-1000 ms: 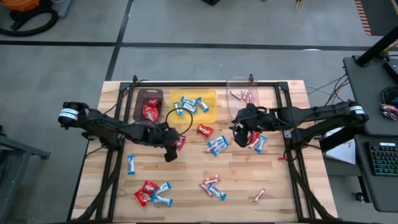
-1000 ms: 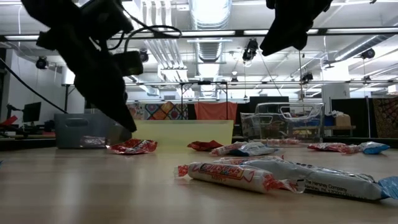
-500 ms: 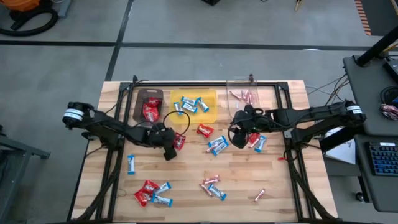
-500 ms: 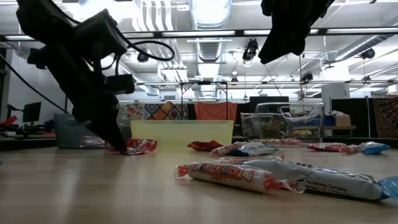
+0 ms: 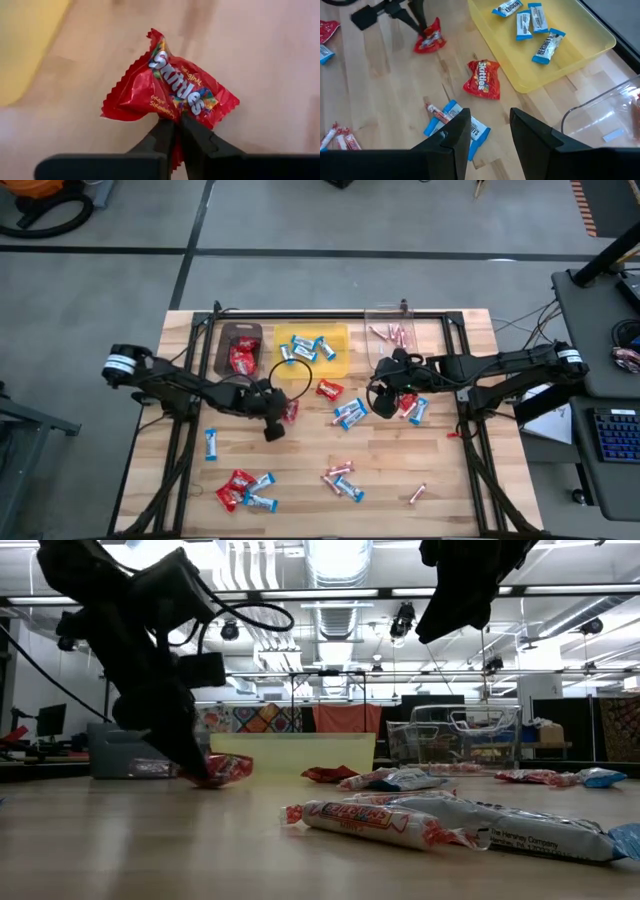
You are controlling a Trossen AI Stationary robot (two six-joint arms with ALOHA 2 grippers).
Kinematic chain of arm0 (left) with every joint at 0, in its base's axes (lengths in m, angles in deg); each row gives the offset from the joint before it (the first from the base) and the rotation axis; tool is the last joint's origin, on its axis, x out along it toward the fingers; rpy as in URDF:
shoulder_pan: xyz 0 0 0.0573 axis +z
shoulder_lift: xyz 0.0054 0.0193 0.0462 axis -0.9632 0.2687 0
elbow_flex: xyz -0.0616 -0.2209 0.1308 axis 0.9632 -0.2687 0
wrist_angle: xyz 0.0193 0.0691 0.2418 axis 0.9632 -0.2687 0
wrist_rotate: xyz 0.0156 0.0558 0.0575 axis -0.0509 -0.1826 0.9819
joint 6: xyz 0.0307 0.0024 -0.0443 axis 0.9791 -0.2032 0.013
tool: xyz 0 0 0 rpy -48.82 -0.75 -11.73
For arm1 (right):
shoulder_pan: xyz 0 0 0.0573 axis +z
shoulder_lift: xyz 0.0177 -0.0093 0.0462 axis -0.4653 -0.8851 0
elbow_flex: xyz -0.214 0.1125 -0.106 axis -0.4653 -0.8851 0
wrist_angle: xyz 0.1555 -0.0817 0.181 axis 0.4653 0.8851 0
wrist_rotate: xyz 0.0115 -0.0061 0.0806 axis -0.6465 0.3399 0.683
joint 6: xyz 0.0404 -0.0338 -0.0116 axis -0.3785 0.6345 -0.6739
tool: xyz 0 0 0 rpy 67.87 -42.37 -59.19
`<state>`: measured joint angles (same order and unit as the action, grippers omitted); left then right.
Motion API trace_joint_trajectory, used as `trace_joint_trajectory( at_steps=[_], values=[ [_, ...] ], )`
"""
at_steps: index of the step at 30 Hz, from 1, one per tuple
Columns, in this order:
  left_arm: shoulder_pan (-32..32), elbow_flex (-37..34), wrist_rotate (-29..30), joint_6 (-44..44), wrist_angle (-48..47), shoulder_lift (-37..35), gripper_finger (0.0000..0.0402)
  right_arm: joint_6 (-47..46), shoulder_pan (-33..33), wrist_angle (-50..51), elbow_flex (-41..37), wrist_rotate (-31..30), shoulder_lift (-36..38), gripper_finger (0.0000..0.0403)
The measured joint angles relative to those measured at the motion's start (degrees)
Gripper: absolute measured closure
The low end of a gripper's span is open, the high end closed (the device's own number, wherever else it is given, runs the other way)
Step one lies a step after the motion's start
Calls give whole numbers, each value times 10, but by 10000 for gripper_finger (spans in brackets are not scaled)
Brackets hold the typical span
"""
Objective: Sort candy
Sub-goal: Put the red candy into the black bin
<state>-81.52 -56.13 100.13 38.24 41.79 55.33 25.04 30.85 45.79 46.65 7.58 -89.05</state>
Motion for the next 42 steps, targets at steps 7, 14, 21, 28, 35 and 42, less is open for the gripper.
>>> trace_joint_trajectory(
  at_steps=[7, 14, 21, 28, 35, 42],
  values=[
    [2, 67, -36, 54, -122, -76, 399, 1, 0, 0, 0, 0, 0, 273],
    [48, 183, 22, 117, -331, -172, 401, 4, 0, 0, 0, 0, 0, 275],
    [211, 223, 52, 213, -453, -218, 401, 5, 0, 0, 0, 0, 0, 275],
    [436, 198, -16, 309, -470, -200, 401, 5, 0, -1, 0, -1, 0, 275],
    [562, 184, -16, 321, -438, -128, 401, 5, 0, -5, 0, -2, 0, 275],
    [570, 184, -16, 332, -421, -52, 401, 1, 0, -5, 0, -15, 0, 275]
  ],
)
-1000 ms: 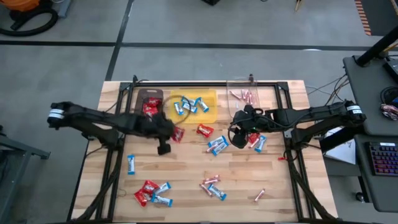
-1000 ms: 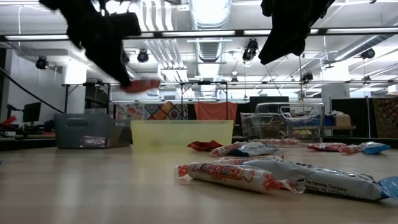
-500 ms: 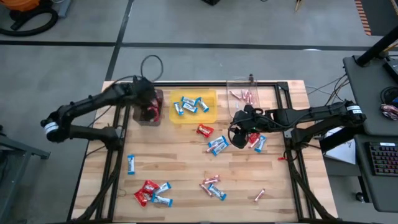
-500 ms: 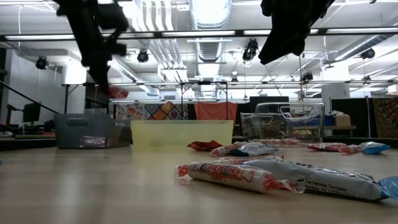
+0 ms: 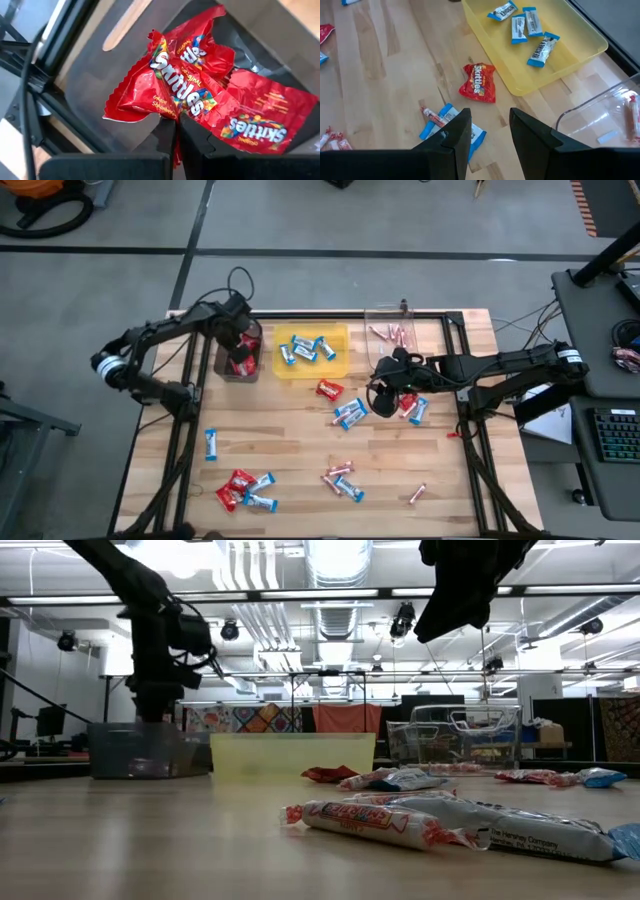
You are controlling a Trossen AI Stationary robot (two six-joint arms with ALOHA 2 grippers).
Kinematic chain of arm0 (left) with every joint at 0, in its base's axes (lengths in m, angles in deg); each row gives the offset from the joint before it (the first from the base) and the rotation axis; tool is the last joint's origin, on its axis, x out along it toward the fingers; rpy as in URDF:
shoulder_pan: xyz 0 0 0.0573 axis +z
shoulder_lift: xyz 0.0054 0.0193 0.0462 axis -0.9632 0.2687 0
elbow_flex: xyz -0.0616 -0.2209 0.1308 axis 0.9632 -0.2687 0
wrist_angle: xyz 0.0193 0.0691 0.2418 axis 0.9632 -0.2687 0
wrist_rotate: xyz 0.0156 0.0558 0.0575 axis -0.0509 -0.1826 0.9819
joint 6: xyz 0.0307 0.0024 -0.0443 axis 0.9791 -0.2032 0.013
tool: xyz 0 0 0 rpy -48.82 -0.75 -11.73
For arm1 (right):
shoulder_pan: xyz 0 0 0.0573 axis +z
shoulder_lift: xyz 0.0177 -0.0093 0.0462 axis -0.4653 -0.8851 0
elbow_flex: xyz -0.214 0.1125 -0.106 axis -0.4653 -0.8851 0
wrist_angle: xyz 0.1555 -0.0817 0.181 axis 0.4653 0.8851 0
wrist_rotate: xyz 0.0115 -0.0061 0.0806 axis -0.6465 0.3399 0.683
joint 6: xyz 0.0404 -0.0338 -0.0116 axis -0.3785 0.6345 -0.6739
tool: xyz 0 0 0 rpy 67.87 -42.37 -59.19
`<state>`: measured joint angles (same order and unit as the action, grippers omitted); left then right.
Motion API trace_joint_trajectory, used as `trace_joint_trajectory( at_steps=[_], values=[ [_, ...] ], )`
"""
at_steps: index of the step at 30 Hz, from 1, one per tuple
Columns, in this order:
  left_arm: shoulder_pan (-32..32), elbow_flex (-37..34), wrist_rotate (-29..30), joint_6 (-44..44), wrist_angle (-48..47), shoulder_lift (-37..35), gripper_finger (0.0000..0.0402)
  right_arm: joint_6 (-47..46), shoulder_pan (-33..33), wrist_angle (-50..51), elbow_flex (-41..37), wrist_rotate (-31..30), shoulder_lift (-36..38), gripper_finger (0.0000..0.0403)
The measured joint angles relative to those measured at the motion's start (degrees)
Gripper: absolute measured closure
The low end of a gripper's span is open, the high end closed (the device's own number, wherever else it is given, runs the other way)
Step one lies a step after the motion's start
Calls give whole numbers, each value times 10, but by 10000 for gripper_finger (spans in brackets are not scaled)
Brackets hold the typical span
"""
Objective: Sort candy
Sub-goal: Put the red candy into the black bin, then put the white candy into the yellow bin
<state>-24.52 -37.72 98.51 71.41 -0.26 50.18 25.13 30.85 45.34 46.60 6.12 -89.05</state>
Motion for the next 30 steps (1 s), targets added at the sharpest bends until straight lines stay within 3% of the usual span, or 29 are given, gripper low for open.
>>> trace_joint_trajectory(
  at_steps=[5, 12, 18, 24, 30],
  values=[
    [0, 0, 0, -3, 4, 22, 387, -1, 0, 0, 0, 0, 0, 275],
    [0, 0, 0, -1, 3, 13, 332, -32, 0, 0, 0, 0, 0, 275],
    [-6, 0, 0, -14, -3, -18, 300, -60, 0, 2, 0, 3, 0, 275],
    [-31, 0, -4, -56, -6, -76, 293, -84, 0, 5, 0, 28, 0, 275],
    [-109, -7, -122, -106, 79, -163, 293, -148, 7, 5, 0, 77, -9, 275]
  ],
)
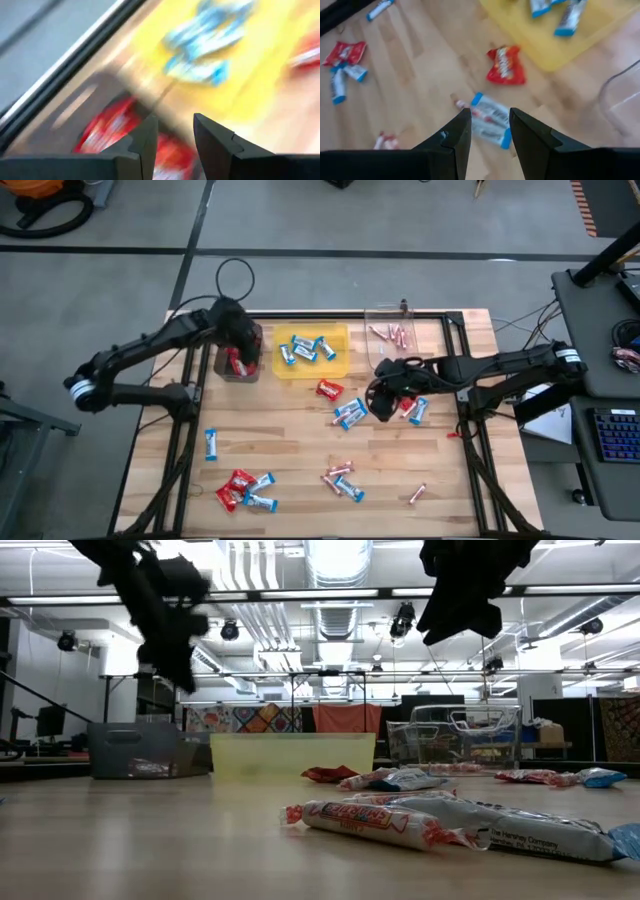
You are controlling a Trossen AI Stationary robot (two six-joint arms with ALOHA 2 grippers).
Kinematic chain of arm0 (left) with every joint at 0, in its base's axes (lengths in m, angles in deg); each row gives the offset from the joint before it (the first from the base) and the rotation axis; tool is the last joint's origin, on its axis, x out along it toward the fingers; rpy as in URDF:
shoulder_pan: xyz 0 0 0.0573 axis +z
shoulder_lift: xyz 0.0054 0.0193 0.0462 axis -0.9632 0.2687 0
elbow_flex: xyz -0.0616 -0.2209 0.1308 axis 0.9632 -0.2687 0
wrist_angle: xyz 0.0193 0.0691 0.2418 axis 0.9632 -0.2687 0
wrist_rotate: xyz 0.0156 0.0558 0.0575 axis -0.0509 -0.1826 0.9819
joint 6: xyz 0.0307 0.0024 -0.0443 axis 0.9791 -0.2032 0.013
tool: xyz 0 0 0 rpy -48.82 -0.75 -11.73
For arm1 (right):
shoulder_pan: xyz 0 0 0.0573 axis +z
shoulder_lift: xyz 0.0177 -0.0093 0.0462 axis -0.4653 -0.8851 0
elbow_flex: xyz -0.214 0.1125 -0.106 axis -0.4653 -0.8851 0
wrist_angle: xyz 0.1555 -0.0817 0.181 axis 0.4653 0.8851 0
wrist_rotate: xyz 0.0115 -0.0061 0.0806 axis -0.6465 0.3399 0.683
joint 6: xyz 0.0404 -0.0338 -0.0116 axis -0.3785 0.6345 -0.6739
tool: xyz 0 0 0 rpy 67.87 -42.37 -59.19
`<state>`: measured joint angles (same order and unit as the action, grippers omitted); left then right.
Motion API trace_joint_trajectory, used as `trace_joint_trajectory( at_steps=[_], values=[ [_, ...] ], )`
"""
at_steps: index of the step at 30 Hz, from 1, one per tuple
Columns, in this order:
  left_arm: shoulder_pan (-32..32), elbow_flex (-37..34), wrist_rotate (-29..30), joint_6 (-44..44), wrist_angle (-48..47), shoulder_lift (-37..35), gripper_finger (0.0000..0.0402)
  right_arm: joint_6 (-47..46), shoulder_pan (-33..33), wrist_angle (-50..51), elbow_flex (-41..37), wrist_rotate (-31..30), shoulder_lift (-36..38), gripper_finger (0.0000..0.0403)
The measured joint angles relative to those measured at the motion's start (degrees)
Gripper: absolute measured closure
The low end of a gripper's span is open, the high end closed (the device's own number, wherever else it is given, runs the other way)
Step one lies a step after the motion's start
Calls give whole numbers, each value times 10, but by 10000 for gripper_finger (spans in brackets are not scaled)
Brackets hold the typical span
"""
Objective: Sort candy
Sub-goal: Put the white candy into the yellow bin
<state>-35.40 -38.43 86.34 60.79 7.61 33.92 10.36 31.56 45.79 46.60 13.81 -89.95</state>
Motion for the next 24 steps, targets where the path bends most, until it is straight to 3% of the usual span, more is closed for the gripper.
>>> trace_joint_trajectory(
  at_steps=[11, 16, 24],
  values=[
    [-211, -65, -23, -16, 278, -90, 293, -149, 43, 0, 0, 144, -105, 275],
    [-240, -66, -23, -2, 301, -91, 293, -222, 66, 5, 8, 210, -157, 275],
    [-241, -66, -23, 0, 298, -78, 293, -309, 115, 67, 49, 241, -204, 275]
  ],
)
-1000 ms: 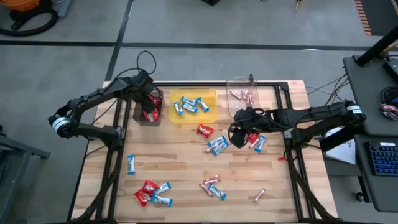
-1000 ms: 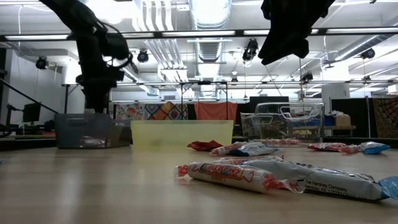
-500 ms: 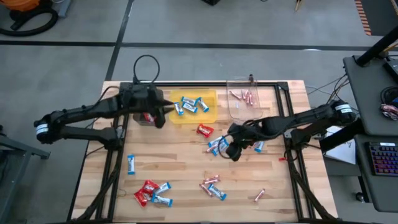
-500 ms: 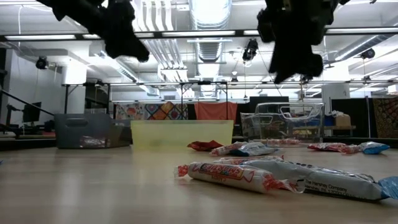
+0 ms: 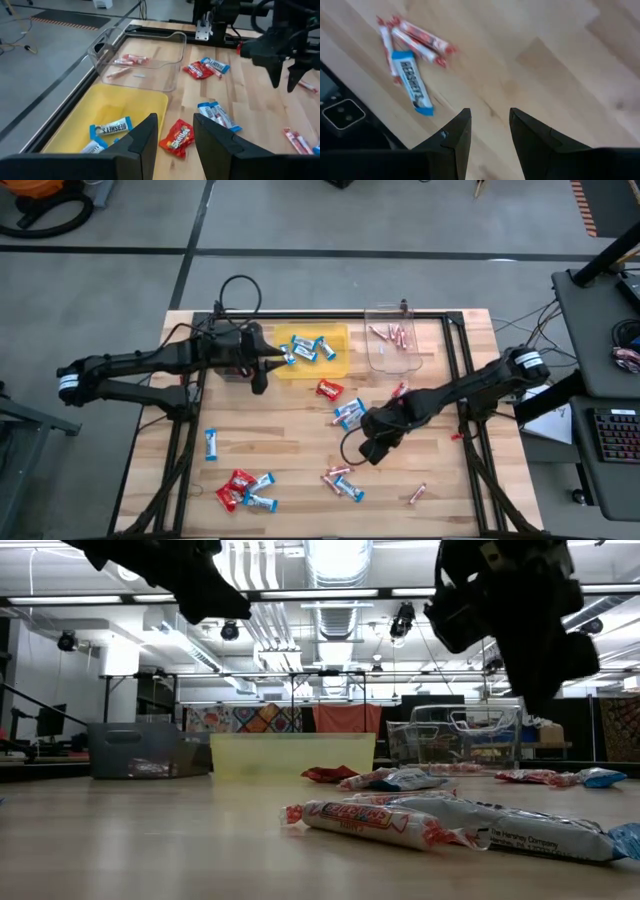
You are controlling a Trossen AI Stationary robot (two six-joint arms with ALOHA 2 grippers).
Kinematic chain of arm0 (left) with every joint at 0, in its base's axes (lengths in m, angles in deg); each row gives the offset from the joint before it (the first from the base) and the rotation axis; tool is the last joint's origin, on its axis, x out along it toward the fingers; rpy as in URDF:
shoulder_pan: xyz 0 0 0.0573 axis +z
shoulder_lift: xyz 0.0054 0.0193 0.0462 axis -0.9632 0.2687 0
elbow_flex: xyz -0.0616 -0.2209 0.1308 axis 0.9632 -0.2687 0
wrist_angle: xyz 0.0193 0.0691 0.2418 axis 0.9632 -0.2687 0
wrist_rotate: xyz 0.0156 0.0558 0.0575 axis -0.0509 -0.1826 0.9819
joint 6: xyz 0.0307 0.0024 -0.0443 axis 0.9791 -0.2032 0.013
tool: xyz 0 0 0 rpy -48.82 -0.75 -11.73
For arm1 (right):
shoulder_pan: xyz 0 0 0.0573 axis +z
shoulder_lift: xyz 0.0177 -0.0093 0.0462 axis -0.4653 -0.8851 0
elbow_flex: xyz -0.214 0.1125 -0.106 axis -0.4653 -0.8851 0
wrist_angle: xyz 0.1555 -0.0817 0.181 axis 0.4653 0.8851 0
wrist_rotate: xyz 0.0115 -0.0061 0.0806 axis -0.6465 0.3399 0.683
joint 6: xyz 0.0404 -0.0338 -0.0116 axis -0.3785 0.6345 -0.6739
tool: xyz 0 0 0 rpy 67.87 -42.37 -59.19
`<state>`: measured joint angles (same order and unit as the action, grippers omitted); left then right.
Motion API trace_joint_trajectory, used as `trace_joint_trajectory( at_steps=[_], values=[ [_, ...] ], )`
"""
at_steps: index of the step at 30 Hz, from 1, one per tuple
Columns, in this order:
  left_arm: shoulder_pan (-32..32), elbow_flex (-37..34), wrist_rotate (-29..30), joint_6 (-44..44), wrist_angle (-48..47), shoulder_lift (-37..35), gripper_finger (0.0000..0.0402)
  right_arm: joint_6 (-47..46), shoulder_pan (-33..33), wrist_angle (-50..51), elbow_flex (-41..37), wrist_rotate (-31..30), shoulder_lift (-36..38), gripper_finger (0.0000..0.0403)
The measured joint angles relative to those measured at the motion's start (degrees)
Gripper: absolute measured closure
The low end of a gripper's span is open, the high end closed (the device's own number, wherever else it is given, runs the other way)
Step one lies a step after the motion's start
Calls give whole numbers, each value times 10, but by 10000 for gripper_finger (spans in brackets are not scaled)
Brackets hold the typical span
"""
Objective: Sort candy
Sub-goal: Put the white candy into the yellow bin
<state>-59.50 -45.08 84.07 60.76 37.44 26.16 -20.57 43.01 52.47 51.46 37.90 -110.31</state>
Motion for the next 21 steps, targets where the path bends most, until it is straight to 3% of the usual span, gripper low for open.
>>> trace_joint_trajectory(
  at_steps=[7, 21],
  values=[
    [0, 0, 0, 27, 3, 4, 293, -17, 19, 63, 34, -1, -8, 275],
    [0, 0, 0, 32, 2, 17, 293, -58, 20, 67, 48, -2, -8, 275]
  ],
)
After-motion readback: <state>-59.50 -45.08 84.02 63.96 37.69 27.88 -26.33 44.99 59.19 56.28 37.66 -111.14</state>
